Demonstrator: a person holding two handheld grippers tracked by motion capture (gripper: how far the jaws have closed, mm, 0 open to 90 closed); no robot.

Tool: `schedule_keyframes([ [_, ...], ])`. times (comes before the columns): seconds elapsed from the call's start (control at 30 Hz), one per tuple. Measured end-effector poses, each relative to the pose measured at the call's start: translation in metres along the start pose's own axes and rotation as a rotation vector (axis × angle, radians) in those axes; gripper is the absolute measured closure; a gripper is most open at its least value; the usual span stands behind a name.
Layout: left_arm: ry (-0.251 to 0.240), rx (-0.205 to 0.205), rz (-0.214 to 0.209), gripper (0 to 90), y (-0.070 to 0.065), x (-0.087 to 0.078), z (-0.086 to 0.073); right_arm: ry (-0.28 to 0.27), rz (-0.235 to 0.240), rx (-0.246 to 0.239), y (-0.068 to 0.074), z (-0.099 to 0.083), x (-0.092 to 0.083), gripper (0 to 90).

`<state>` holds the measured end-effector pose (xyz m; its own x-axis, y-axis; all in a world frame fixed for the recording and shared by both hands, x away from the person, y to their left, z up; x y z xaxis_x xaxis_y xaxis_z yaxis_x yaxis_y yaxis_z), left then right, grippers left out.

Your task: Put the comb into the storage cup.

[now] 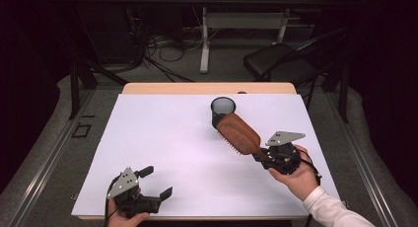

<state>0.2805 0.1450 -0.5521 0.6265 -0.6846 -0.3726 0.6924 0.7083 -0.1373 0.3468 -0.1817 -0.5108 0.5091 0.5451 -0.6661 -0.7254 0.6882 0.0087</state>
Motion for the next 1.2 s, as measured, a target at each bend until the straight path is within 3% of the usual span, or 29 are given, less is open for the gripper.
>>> schedule_keyframes([
  [0.4, 0.055, -0.015, -0.013, 2.6, 0.008, 0.004, 0.012, -0.009, 0.011, -0.017, 0.004, 0.009, -0.002, 71.8],
  [0.73, 0.115, -0.008, -0.045, 2.6, 0.015, 0.007, 0.036, -0.011, 0.013, -0.033, 0.008, 0.015, -0.003, 71.7],
  [1.0, 0.119, -0.021, -0.056, 2.6, 0.02, 0.011, 0.056, -0.022, 0.015, -0.048, 0.009, 0.022, -0.003, 71.7],
  [1.2, 0.133, 0.005, -0.046, 2.6, 0.023, 0.015, 0.071, -0.032, 0.013, -0.056, 0.009, 0.028, -0.003, 71.8],
])
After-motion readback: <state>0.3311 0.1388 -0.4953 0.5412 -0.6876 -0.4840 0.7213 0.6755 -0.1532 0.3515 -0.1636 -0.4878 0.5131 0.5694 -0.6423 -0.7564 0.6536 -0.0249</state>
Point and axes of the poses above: each handheld gripper's, and its own axes: x roughly forward along the jaws, z roughly out of its top, y roughly to its left, the point moved 8 cm from there along x, roughly forward along the jaws, and after that the axes turned 4 degrees about z, right-handed, at the moved point
